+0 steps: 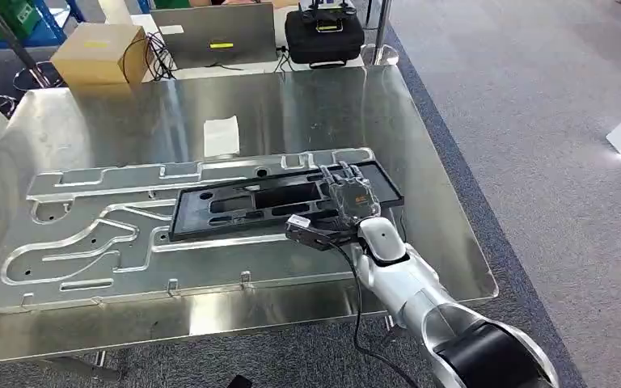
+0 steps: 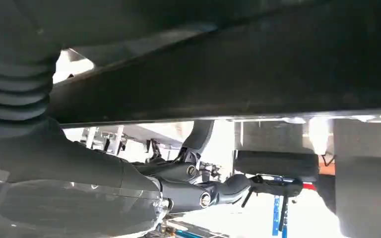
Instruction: Take the parts from the cabinet and place them on the table.
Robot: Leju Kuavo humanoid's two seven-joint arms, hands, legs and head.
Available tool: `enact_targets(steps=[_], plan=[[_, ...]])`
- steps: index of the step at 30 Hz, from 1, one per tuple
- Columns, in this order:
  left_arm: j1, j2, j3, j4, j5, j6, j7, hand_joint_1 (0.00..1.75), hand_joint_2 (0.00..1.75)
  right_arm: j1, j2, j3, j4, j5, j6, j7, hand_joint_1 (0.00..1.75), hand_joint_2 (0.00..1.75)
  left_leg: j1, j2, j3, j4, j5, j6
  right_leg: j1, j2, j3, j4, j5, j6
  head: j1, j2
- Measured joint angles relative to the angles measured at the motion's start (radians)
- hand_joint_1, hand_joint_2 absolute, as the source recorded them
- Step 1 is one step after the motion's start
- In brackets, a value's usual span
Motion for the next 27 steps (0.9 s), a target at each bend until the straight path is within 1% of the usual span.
enact_targets(steps=[8, 16, 19, 21, 22, 24, 27], plan=[[0.000, -0.001, -0.004, 0.000, 0.002, 0.000, -0.005, 0.00, 1.75, 0.005, -0.016, 0.000, 0.000, -0.029, -0.008, -0.012, 0.00, 0.00, 0.000, 0.000, 0.000, 0.000, 0.000, 0.000, 0.000, 0.000, 0.000, 0.000, 0.000, 0.000, 0.000, 0.000], [0.000, -0.002, -0.008, 0.000, 0.007, 0.000, -0.016, 0.00, 1.75, 0.006, -0.045, 0.000, -0.003, -0.055, -0.016, -0.023, 0.00, 0.00, 0.000, 0.000, 0.000, 0.000, 0.000, 0.000, 0.000, 0.000, 0.000, 0.000, 0.000, 0.000, 0.000, 0.000], [0.000, -0.002, -0.008, 0.000, 0.016, -0.001, -0.032, 0.00, 1.75, 0.013, -0.056, -0.002, -0.019, -0.087, -0.034, -0.051, 0.00, 0.00, 0.000, 0.000, 0.000, 0.000, 0.000, 0.000, 0.000, 0.000, 0.000, 0.000, 0.000, 0.000, 0.000, 0.000], [0.000, -0.002, -0.008, 0.000, 0.026, -0.001, -0.042, 0.00, 1.75, 0.022, -0.062, -0.005, -0.049, -0.126, -0.050, -0.089, 0.00, 0.00, 0.000, 0.000, 0.000, 0.000, 0.000, 0.000, 0.000, 0.000, 0.000, 0.000, 0.000, 0.000, 0.000, 0.000], [0.000, -0.002, -0.008, 0.000, 0.032, -0.001, -0.046, 0.00, 1.75, 0.033, -0.066, -0.009, -0.083, -0.167, -0.047, -0.115, 0.00, 0.00, 0.000, 0.000, -0.001, 0.000, 0.000, 0.000, -0.001, 0.000, 0.000, 0.000, 0.000, 0.000, 0.000, 0.000], [0.000, -0.002, -0.008, 0.000, 0.045, 0.000, -0.052, 0.00, 1.75, 0.058, -0.070, -0.015, -0.173, -0.264, -0.003, -0.148, 0.00, 0.00, 0.000, 0.001, -0.001, 0.000, 0.000, 0.000, -0.002, 0.001, 0.000, 0.000, 0.000, 0.000, 0.000, 0.000], [0.001, -0.002, -0.008, 0.000, 0.062, 0.003, -0.060, 0.00, 1.75, 0.072, -0.080, -0.016, -0.338, -0.425, 0.097, -0.149, 0.00, 0.00, 0.000, 0.001, -0.001, 0.000, 0.000, 0.000, -0.002, 0.001, -0.001, 0.000, 0.000, 0.000, 0.000, 0.000]])
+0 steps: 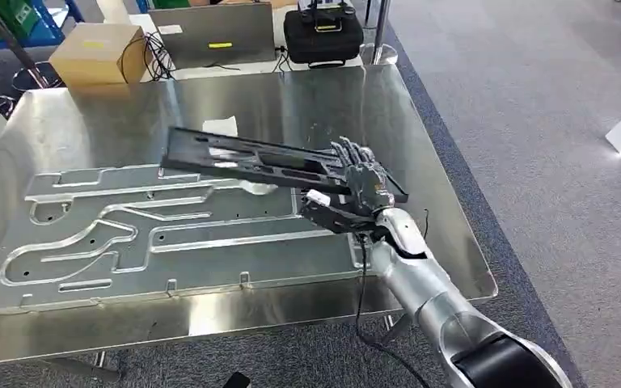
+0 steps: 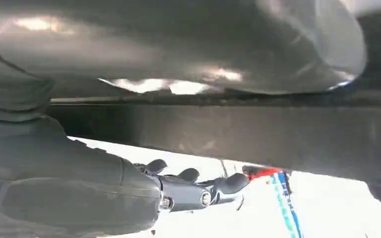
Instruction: Take the parts from the cabinet and place them on the table.
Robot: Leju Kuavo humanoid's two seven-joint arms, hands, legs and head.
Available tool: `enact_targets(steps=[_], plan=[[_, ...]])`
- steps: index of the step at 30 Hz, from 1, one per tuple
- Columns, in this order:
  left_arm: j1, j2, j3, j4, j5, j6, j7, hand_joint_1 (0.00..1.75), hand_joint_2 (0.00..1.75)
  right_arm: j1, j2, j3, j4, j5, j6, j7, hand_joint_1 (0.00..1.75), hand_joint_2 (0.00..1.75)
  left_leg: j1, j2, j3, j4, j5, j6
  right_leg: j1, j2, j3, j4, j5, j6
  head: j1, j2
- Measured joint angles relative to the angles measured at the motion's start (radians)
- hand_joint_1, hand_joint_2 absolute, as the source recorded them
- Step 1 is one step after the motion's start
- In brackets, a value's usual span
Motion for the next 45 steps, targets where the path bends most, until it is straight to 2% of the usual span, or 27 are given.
enact_targets(steps=[4, 7, 14, 20, 40, 41, 45], plan=[[0.001, 0.000, 0.000, 0.000, 0.010, 0.002, -0.003, 0.00, 1.75, -0.011, -0.020, 0.000, -0.149, -0.060, 0.049, 0.008, 0.00, 0.00, 0.000, 0.000, 0.000, 0.000, 0.000, 0.000, 0.001, -0.001, 0.000, 0.000, 0.000, 0.000, 0.000, 0.000], [0.001, 0.000, 0.000, 0.000, 0.016, 0.002, -0.008, 0.00, 1.75, -0.012, -0.034, 0.000, -0.190, -0.066, 0.051, 0.011, 0.00, 0.00, 0.000, -0.001, 0.000, 0.000, 0.000, 0.000, 0.001, -0.001, 0.001, 0.000, 0.000, 0.000, 0.000, 0.000], [0.001, 0.000, 0.000, 0.000, 0.020, -0.004, -0.024, 0.00, 1.75, -0.007, -0.055, 0.000, -0.194, -0.068, 0.048, 0.001, 0.00, 0.00, 0.000, -0.001, 0.000, 0.000, 0.000, 0.000, 0.001, -0.001, 0.001, 0.000, 0.000, 0.000, 0.000, 0.000], [0.013, 0.019, 0.000, 0.000, 0.026, -0.049, -0.042, 0.00, 1.75, -0.007, -0.056, 0.002, -0.181, -0.068, 0.048, -0.005, 0.00, 0.00, 0.000, -0.001, 0.000, 0.000, 0.000, 0.000, 0.000, -0.001, 0.001, 0.000, 0.000, 0.000, 0.000, 0.000], [0.027, 0.036, 0.000, 0.000, 0.033, -0.036, -0.045, 0.00, 1.75, -0.002, -0.056, 0.005, -0.154, -0.063, 0.038, -0.006, 0.00, 0.00, 0.000, -0.001, 0.000, 0.000, 0.000, 0.000, 0.000, -0.001, 0.001, 0.000, 0.000, 0.000, 0.000, 0.000], [0.029, 0.037, 0.000, 0.000, 0.040, -0.036, -0.050, 0.00, 0.00, 0.000, -0.056, 0.006, -0.149, -0.063, 0.032, -0.006, 0.00, 0.00, 0.000, -0.001, 0.000, 0.000, 0.000, 0.000, 0.000, -0.001, 0.001, 0.000, 0.000, 0.000, 0.000, 0.000], [0.029, 0.039, 0.019, 0.000, 0.120, -0.069, -0.121, 0.00, 0.00, 0.023, -0.056, 0.007, -0.138, -0.080, -0.001, -0.037, 0.00, 0.00, 0.000, -0.001, 0.000, 0.000, 0.000, 0.000, 0.001, -0.001, 0.001, 0.000, 0.000, 0.000, 0.000, 0.000]])
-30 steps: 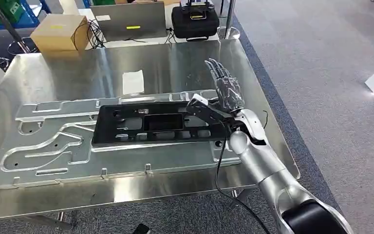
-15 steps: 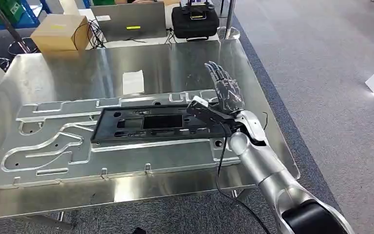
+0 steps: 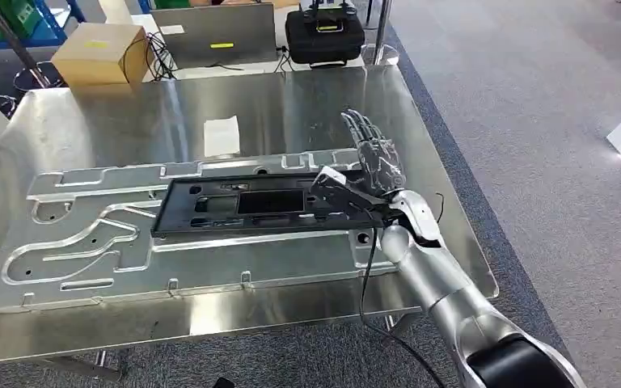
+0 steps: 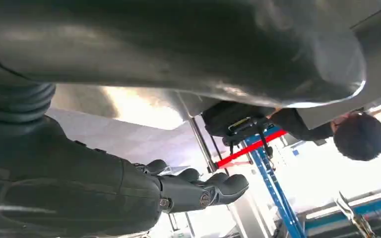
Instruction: Take the parts from the cabinet and place them on the table.
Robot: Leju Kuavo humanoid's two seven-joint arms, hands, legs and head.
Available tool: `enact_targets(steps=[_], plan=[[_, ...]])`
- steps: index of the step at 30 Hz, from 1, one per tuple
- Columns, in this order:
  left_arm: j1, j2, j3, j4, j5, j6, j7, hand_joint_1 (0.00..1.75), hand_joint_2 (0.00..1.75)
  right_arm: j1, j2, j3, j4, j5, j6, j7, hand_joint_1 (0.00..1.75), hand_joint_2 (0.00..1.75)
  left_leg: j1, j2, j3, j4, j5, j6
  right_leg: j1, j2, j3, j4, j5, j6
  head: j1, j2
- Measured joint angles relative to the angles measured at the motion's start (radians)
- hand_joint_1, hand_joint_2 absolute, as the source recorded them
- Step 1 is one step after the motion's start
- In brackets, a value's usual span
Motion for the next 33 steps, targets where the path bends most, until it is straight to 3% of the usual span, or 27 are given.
enact_targets(steps=[2, 4, 5, 7, 9, 10, 11, 12, 14, 15, 16, 17, 18, 20, 21, 22, 24, 25, 26, 27, 28, 29, 30, 31, 32, 33], plan=[[-0.001, 0.000, 0.021, 0.000, 0.037, -0.016, -0.029, 0.00, 0.00, 0.040, 0.001, 0.000, -0.026, -0.015, -0.023, -0.037, 0.00, 0.00, -0.004, 0.000, -0.002, 0.007, -0.002, 0.004, -0.007, -0.001, 0.002, -0.009, 0.005, 0.005, 0.000, 0.000], [0.000, 0.000, 0.040, 0.000, 0.067, -0.021, -0.047, 0.00, 0.00, 0.095, 0.008, 0.000, -0.094, -0.050, -0.046, -0.092, 0.00, 0.00, -0.004, -0.001, 0.004, -0.011, 0.017, 0.015, -0.004, -0.002, 0.011, -0.019, 0.016, 0.015, -0.001, 0.000], [-0.001, 0.000, 0.048, 0.000, 0.079, -0.019, -0.053, 0.00, 0.00, 0.134, 0.010, 0.000, -0.140, -0.066, -0.055, -0.119, 0.00, 0.00, 0.012, 0.006, 0.021, -0.039, 0.032, 0.021, -0.004, -0.002, 0.009, -0.021, 0.004, 0.016, 0.000, 0.000], [-0.002, 0.001, 0.069, 0.000, 0.103, 0.000, -0.061, 0.00, 0.00, 0.220, 0.011, 0.006, -0.264, -0.103, -0.085, -0.178, 0.00, 0.00, 0.014, 0.005, 0.024, -0.052, 0.040, 0.028, -0.005, -0.001, -0.028, 0.073, -0.063, 0.020, 0.003, 0.000], [0.004, 0.004, 0.089, 0.000, 0.115, 0.015, -0.058, 0.00, 0.00, 0.328, 0.011, 0.024, -0.387, -0.127, -0.100, -0.194, 0.00, 0.00, 0.014, 0.004, 0.022, -0.048, 0.038, 0.027, -0.016, -0.001, -0.103, 0.240, -0.132, 0.030, 0.003, 0.000], [0.008, 0.008, 0.094, 0.000, 0.116, 0.021, -0.056, 0.00, 0.00, 0.368, 0.011, 0.032, -0.431, -0.135, -0.104, -0.198, 0.00, 0.00, 0.015, 0.004, 0.020, -0.045, 0.036, 0.025, -0.020, -0.001, -0.123, 0.278, -0.134, 0.033, 0.004, 0.000], [0.011, 0.010, 0.099, 0.000, 0.116, 0.024, -0.054, 0.00, 0.00, 0.402, 0.010, 0.039, -0.474, -0.143, -0.111, -0.204, 0.00, 0.00, 0.017, 0.004, 0.019, -0.041, 0.033, 0.020, -0.025, -0.002, -0.120, 0.269, -0.113, 0.038, 0.003, 0.000], [0.014, 0.012, 0.104, 0.000, 0.118, 0.027, -0.053, 0.00, 0.00, 0.430, 0.006, 0.042, -0.506, -0.148, -0.118, -0.207, 0.00, 0.00, 0.020, 0.003, 0.017, -0.035, 0.028, 0.013, -0.030, -0.002, -0.097, 0.222, -0.075, 0.043, 0.004, 0.000], [0.018, 0.013, 0.112, 0.000, 0.124, 0.031, -0.049, 0.00, 0.00, 0.480, 0.002, 0.046, -0.561, -0.164, -0.136, -0.226, 0.00, 0.00, 0.029, 0.003, 0.015, -0.012, 0.010, -0.006, -0.040, -0.005, 0.000, 0.044, 0.003, 0.052, 0.004, 0.000], [0.018, 0.015, 0.116, 0.000, 0.128, 0.032, -0.049, 0.00, 0.00, 0.500, 0.002, 0.046, -0.575, -0.180, -0.140, -0.239, 0.00, 0.00, 0.029, 0.003, 0.009, -0.004, 0.003, -0.015, -0.033, -0.003, 0.015, 0.022, -0.038, 0.052, 0.005, 0.000], [0.017, 0.016, 0.120, 0.000, 0.130, 0.032, -0.048, 0.00, 0.00, 0.526, 0.002, 0.046, -0.592, -0.208, -0.140, -0.257, 0.00, 0.00, 0.026, 0.001, 0.000, 0.006, -0.003, -0.024, -0.025, 0.004, 0.007, 0.041, -0.014, 0.034, 0.008, 0.000], [0.019, 0.017, 0.124, 0.000, 0.130, 0.033, -0.048, 0.00, 0.00, 0.552, 0.001, 0.046, -0.603, -0.233, -0.138, -0.272, 0.00, 0.00, 0.024, 0.000, 0.003, 0.010, -0.006, -0.028, -0.028, 0.004, 0.005, 0.041, -0.022, 0.027, 0.006, 0.000], [0.020, 0.017, 0.129, 0.000, 0.130, 0.034, -0.048, 0.00, 0.00, 0.578, 0.002, 0.046, -0.607, -0.261, -0.135, -0.286, 0.00, 0.00, 0.024, -0.001, -0.001, 0.012, -0.006, -0.033, -0.025, 0.005, 0.005, 0.040, -0.034, 0.014, 0.004, 0.000], [0.024, 0.018, 0.134, 0.000, 0.130, 0.036, -0.046, 0.00, 0.00, 0.620, 0.009, 0.045, -0.607, -0.282, -0.129, -0.310, 0.00, 0.00, 0.030, -0.001, -0.003, 0.018, -0.011, -0.045, -0.027, 0.003, -0.001, 0.033, -0.028, -0.005, 0.005, 0.000], [0.025, 0.018, 0.134, 0.000, 0.130, 0.036, -0.046, 0.00, 0.00, 0.630, 0.012, 0.045, -0.607, -0.285, -0.129, -0.316, 0.00, 0.00, 0.030, 0.000, -0.009, 0.038, -0.037, -0.047, -0.026, 0.002, -0.005, 0.032, -0.024, -0.011, 0.001, 0.000], [0.025, 0.018, 0.135, 0.000, 0.130, 0.036, -0.046, 0.00, 0.00, 0.637, 0.015, 0.045, -0.607, -0.287, -0.129, -0.320, 0.00, 0.00, 0.030, 0.001, -0.030, 0.089, -0.084, -0.048, -0.025, 0.002, -0.012, 0.032, -0.019, -0.019, 0.000, 0.000], [0.025, 0.018, 0.138, 0.000, 0.130, 0.036, -0.046, 0.00, 0.00, 0.650, 0.018, 0.045, -0.607, -0.291, -0.129, -0.320, 0.00, 0.00, 0.030, 0.001, -0.092, 0.247, -0.177, -0.050, -0.016, -0.002, -0.028, 0.033, -0.009, -0.029, -0.003, 0.000], [0.025, 0.018, 0.138, 0.000, 0.130, 0.036, -0.046, 0.00, 0.00, 0.656, 0.018, 0.045, -0.607, -0.291, -0.129, -0.320, 0.00, 0.00, 0.029, 0.001, -0.112, 0.304, -0.199, -0.047, -0.010, -0.003, -0.037, 0.033, -0.003, -0.032, -0.003, 0.000], [0.026, 0.018, 0.139, 0.000, 0.130, 0.036, -0.046, 0.00, 0.00, 0.661, 0.018, 0.045, -0.607, -0.291, -0.129, -0.320, 0.00, 0.00, 0.028, 0.001, -0.112, 0.319, -0.195, -0.043, -0.006, -0.004, -0.045, 0.034, 0.004, -0.033, -0.003, 0.000], [0.027, 0.019, 0.140, 0.000, 0.130, 0.036, -0.046, 0.00, 0.00, 0.664, 0.018, 0.045, -0.607, -0.291, -0.129, -0.320, 0.00, 0.00, 0.024, 0.001, -0.087, 0.287, -0.168, -0.035, -0.001, -0.004, -0.053, 0.034, 0.011, -0.035, -0.003, 0.000], [0.027, 0.019, 0.140, 0.000, 0.130, 0.036, -0.046, 0.00, 0.00, 0.665, 0.019, 0.045, -0.607, -0.291, -0.129, -0.320, 0.00, 0.00, 0.018, 0.001, -0.043, 0.216, -0.123, -0.023, 0.004, -0.003, -0.059, 0.034, 0.018, -0.036, -0.003, 0.000], [0.027, 0.020, 0.140, 0.000, 0.130, 0.036, -0.046, 0.00, 0.00, 0.666, 0.021, 0.044, -0.607, -0.291, -0.129, -0.320, 0.00, 0.00, 0.010, 0.001, 0.013, 0.123, -0.079, -0.009, 0.008, -0.002, -0.064, 0.034, 0.026, -0.036, -0.003, 0.000], [0.025, 0.020, 0.140, 0.000, 0.130, 0.036, -0.046, 0.00, 0.00, 0.666, 0.023, 0.044, -0.607, -0.291, -0.129, -0.320, 0.00, 0.00, 0.002, 0.001, 0.065, 0.038, -0.061, 0.007, 0.007, -0.001, -0.068, 0.034, 0.034, -0.036, -0.003, 0.000], [0.023, 0.023, 0.140, 0.000, 0.130, 0.036, -0.046, 0.00, 0.00, 0.667, 0.026, 0.043, -0.607, -0.292, -0.129, -0.320, 0.00, 0.00, 0.000, 0.009, 0.083, -0.004, -0.080, 0.009, 0.012, -0.002, -0.070, 0.032, 0.044, -0.028, 0.000, 0.000], [0.023, 0.023, 0.140, 0.000, 0.130, 0.036, -0.046, 0.00, 0.00, 0.670, 0.026, 0.043, -0.607, -0.292, -0.129, -0.321, 0.00, 0.00, -0.005, 0.010, 0.073, 0.001, -0.056, 0.004, 0.003, -0.005, -0.066, 0.025, 0.053, -0.022, -0.003, 0.000], [0.023, 0.023, 0.140, 0.000, 0.130, 0.036, -0.046, 0.00, 0.00, 0.670, 0.027, 0.043, -0.607, -0.292, -0.127, -0.321, 0.00, 0.00, -0.011, 0.010, 0.070, -0.007, -0.055, 0.008, -0.001, -0.007, -0.066, 0.022, 0.062, -0.015, -0.006, 0.000]])
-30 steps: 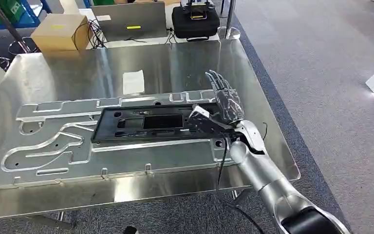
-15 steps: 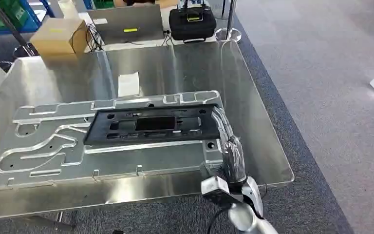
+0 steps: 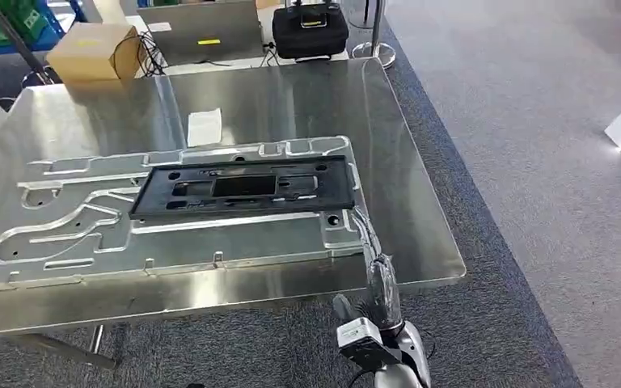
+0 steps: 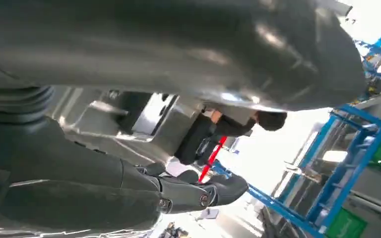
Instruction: Take the parts from the cabinet and place them on the table.
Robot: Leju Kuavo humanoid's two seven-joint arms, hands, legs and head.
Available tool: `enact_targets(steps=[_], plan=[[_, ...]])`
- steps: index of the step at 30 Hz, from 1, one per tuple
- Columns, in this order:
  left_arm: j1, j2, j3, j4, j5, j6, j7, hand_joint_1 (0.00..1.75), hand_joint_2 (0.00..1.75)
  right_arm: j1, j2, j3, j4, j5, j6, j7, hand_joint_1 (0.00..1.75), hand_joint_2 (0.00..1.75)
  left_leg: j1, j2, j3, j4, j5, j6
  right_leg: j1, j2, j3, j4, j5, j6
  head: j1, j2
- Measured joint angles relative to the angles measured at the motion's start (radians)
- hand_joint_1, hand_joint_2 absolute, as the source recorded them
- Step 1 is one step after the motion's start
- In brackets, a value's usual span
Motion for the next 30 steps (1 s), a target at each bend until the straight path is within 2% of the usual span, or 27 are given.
enact_targets(steps=[2, 3, 4, 5, 6, 7, 8, 9, 10, 11, 12, 13, 14, 17, 18, 19, 20, 21, 22, 23, 24, 25, 26, 27, 28, 29, 30], plan=[[0.003, 0.000, 0.001, 0.000, 0.002, 0.005, 0.002, 0.00, 0.00, 0.008, 0.005, -0.002, 0.000, 0.000, 0.009, 0.001, 0.00, 0.00, 0.002, 0.000, -0.012, -0.013, 0.029, 0.011, 0.002, -0.002, 0.001, -0.019, 0.028, 0.014, 0.000, 0.000], [0.005, -0.001, 0.002, 0.000, 0.002, 0.009, 0.003, 0.00, 0.00, 0.016, 0.006, -0.006, 0.001, 0.002, 0.014, 0.001, 0.00, 0.00, 0.011, 0.008, -0.016, -0.023, 0.052, 0.010, -0.001, 0.002, -0.007, -0.011, 0.011, 0.017, -0.001, 0.000], [0.004, 0.001, 0.002, 0.000, 0.002, 0.015, 0.005, 0.00, 0.00, 0.026, 0.010, -0.006, 0.002, 0.002, 0.016, 0.000, 0.00, 0.00, 0.011, 0.004, -0.032, -0.029, 0.068, 0.019, 0.001, 0.005, -0.021, 0.020, -0.055, 0.021, 0.002, 0.000], [0.004, 0.002, 0.003, 0.000, 0.002, 0.017, 0.006, 0.00, 0.00, 0.035, 0.011, -0.007, 0.005, 0.002, 0.016, -0.001, 0.00, 0.00, 0.011, 0.005, -0.050, -0.029, 0.081, 0.022, -0.002, 0.005, -0.036, 0.084, -0.129, 0.025, 0.002, 0.000], [0.006, 0.003, 0.003, 0.000, 0.000, 0.019, 0.008, 0.00, 0.00, 0.043, 0.013, -0.007, 0.011, 0.002, 0.016, -0.004, 0.00, 0.00, 0.011, 0.006, -0.066, -0.028, 0.093, 0.022, -0.004, 0.005, -0.051, 0.160, -0.188, 0.029, 0.002, 0.000], [0.008, 0.003, 0.004, 0.000, -0.001, 0.022, 0.009, 0.00, 0.00, 0.049, 0.014, -0.009, 0.019, 0.001, 0.015, -0.007, 0.00, 0.00, 0.011, 0.007, -0.078, -0.027, 0.103, 0.021, -0.005, 0.005, -0.061, 0.220, -0.216, 0.033, 0.001, 0.000], [0.009, 0.004, 0.004, 0.000, -0.001, 0.025, 0.010, 0.00, 0.00, 0.056, 0.016, -0.011, 0.029, -0.001, 0.014, -0.009, 0.00, 0.00, 0.012, 0.008, -0.095, -0.024, 0.115, 0.019, -0.007, 0.005, -0.064, 0.275, -0.216, 0.037, 0.003, 0.000], [0.010, 0.005, 0.005, 0.000, -0.002, 0.030, 0.011, 0.00, 0.00, 0.062, 0.016, -0.016, 0.043, -0.005, 0.014, -0.011, 0.00, 0.00, 0.012, 0.008, -0.116, -0.018, 0.127, 0.016, -0.011, 0.004, -0.046, 0.288, -0.183, 0.041, 0.002, 0.000], [0.011, 0.006, 0.005, 0.000, -0.002, 0.031, 0.012, 0.00, 0.00, 0.067, 0.017, -0.019, 0.052, -0.009, 0.014, -0.012, 0.00, 0.00, 0.013, 0.008, -0.134, -0.011, 0.135, 0.013, -0.016, 0.004, -0.009, 0.257, -0.146, 0.043, 0.002, 0.000], [0.011, 0.006, 0.005, 0.000, -0.002, 0.032, 0.013, 0.00, 0.00, 0.071, 0.019, -0.024, 0.059, -0.013, 0.014, -0.013, 0.00, 0.00, 0.014, 0.008, -0.150, -0.003, 0.141, 0.009, -0.019, 0.004, 0.041, 0.198, -0.121, 0.044, 0.002, 0.000], [0.010, 0.006, 0.005, 0.000, -0.003, 0.033, 0.013, 0.00, 0.00, 0.072, 0.021, -0.028, 0.065, -0.015, 0.014, -0.014, 0.00, 0.00, 0.014, 0.007, -0.165, 0.009, 0.145, 0.004, -0.021, 0.003, 0.118, 0.099, -0.119, 0.044, 0.002, 0.000], [0.010, 0.007, 0.005, 0.000, -0.004, 0.033, 0.014, 0.00, 0.00, 0.071, 0.024, -0.032, 0.071, -0.017, 0.014, -0.015, 0.00, 0.00, 0.012, 0.007, -0.177, 0.021, 0.147, 0.000, -0.021, 0.003, 0.178, 0.014, -0.164, 0.041, 0.003, 0.000], [0.010, 0.007, 0.005, 0.000, -0.006, 0.033, 0.014, 0.00, 0.00, 0.071, 0.027, -0.034, 0.075, -0.018, 0.014, -0.017, 0.00, 0.00, 0.010, 0.007, -0.182, 0.031, 0.148, -0.004, -0.013, 0.006, 0.197, -0.028, -0.180, 0.032, 0.000, 0.000], [0.011, 0.006, 0.005, 0.000, -0.012, 0.033, 0.015, 0.00, 0.00, 0.082, 0.030, -0.037, 0.096, -0.019, 0.016, -0.018, 0.00, 0.00, 0.014, 0.006, -0.189, 0.030, 0.171, -0.025, -0.008, 0.006, 0.183, -0.023, -0.165, 0.011, 0.000, 0.000], [0.012, 0.007, 0.005, 0.000, -0.013, 0.034, 0.016, 0.00, 0.00, 0.085, 0.030, -0.037, 0.102, -0.016, 0.016, -0.018, 0.00, 0.00, 0.017, 0.004, -0.194, 0.038, 0.166, -0.030, -0.015, 0.001, 0.175, -0.031, -0.152, 0.001, 0.002, 0.000], [0.013, 0.007, 0.005, 0.000, -0.013, 0.036, 0.016, 0.00, 0.00, 0.084, 0.032, -0.037, 0.111, -0.011, 0.015, -0.018, 0.00, 0.00, 0.020, 0.000, -0.211, 0.070, 0.113, -0.037, -0.014, -0.002, 0.160, -0.031, -0.139, -0.010, 0.000, 0.000], [0.013, 0.007, 0.005, 0.000, -0.014, 0.036, 0.017, 0.00, 0.00, 0.085, 0.035, -0.037, 0.121, -0.009, 0.013, -0.018, 0.00, 0.00, 0.023, 0.000, -0.230, 0.123, 0.053, -0.042, -0.014, -0.002, 0.146, -0.030, -0.128, -0.016, -0.007, 0.000], [0.014, 0.007, 0.005, 0.000, -0.015, 0.037, 0.018, 0.00, 0.00, 0.087, 0.038, -0.037, 0.130, -0.009, 0.013, -0.016, 0.00, 0.00, 0.025, 0.000, -0.249, 0.195, -0.008, -0.046, -0.013, -0.002, 0.130, -0.030, -0.115, -0.016, -0.008, 0.000], [0.014, 0.007, 0.006, 0.000, -0.014, 0.039, 0.018, 0.00, 0.00, 0.090, 0.038, -0.037, 0.141, -0.010, 0.013, -0.014, 0.00, 0.00, 0.025, 0.000, -0.265, 0.271, -0.054, -0.049, -0.013, -0.002, 0.111, -0.029, -0.101, -0.015, -0.008, 0.000], [0.015, 0.007, 0.006, 0.000, -0.015, 0.039, 0.018, 0.00, 0.00, 0.093, 0.038, -0.037, 0.156, -0.013, 0.014, -0.011, 0.00, 0.00, 0.026, 0.000, -0.268, 0.323, -0.064, -0.050, -0.012, -0.003, 0.093, -0.028, -0.088, -0.013, -0.008, 0.000], [0.015, 0.007, 0.007, 0.000, -0.015, 0.039, 0.018, 0.00, 0.00, 0.095, 0.038, -0.037, 0.167, -0.016, 0.014, -0.010, 0.00, 0.00, 0.026, 0.000, -0.260, 0.336, -0.051, -0.051, -0.012, -0.004, 0.081, -0.027, -0.080, -0.012, -0.007, 0.000], [0.016, 0.007, 0.007, 0.000, -0.015, 0.040, 0.018, 0.00, 0.00, 0.098, 0.038, -0.037, 0.182, -0.018, 0.015, -0.008, 0.00, 0.00, 0.027, 0.000, -0.230, 0.317, -0.011, -0.051, -0.013, -0.006, 0.064, -0.025, -0.068, -0.009, -0.008, 0.000], [0.017, 0.008, 0.008, 0.000, -0.015, 0.040, 0.018, 0.00, 0.00, 0.100, 0.038, -0.037, 0.196, -0.021, 0.015, -0.008, 0.00, 0.00, 0.027, 0.000, -0.180, 0.261, 0.036, -0.049, -0.013, -0.006, 0.046, -0.021, -0.056, -0.005, -0.007, 0.000], [0.017, 0.009, 0.008, 0.000, -0.014, 0.042, 0.018, 0.00, 0.00, 0.103, 0.038, -0.037, 0.203, -0.024, 0.016, -0.009, 0.00, 0.00, 0.027, 0.000, -0.108, 0.165, 0.063, -0.046, -0.015, -0.005, 0.030, -0.017, -0.045, 0.000, -0.007, 0.000], [0.016, 0.009, 0.008, 0.000, -0.015, 0.042, 0.018, 0.00, 0.00, 0.103, 0.038, -0.037, 0.209, -0.028, 0.016, -0.009, 0.00, 0.00, 0.028, -0.002, -0.045, 0.072, 0.044, -0.043, -0.015, -0.005, 0.022, -0.014, -0.036, 0.005, -0.008, 0.000], [0.014, 0.009, 0.008, 0.000, -0.015, 0.043, 0.018, 0.00, 0.00, 0.103, 0.038, -0.037, 0.216, -0.033, 0.017, -0.009, 0.00, 0.00, 0.021, -0.003, 0.000, -0.005, 0.008, -0.038, -0.011, -0.003, 0.016, -0.013, -0.027, 0.013, -0.008, 0.000], [0.015, 0.009, 0.008, 0.000, -0.015, 0.043, 0.018, 0.00, 0.00, 0.103, 0.038, -0.037, 0.221, -0.034, 0.018, -0.010, 0.00, 0.00, 0.019, -0.007, -0.007, 0.001, 0.014, -0.026, -0.012, -0.004, 0.021, -0.018, -0.017, 0.018, -0.005, 0.000]])
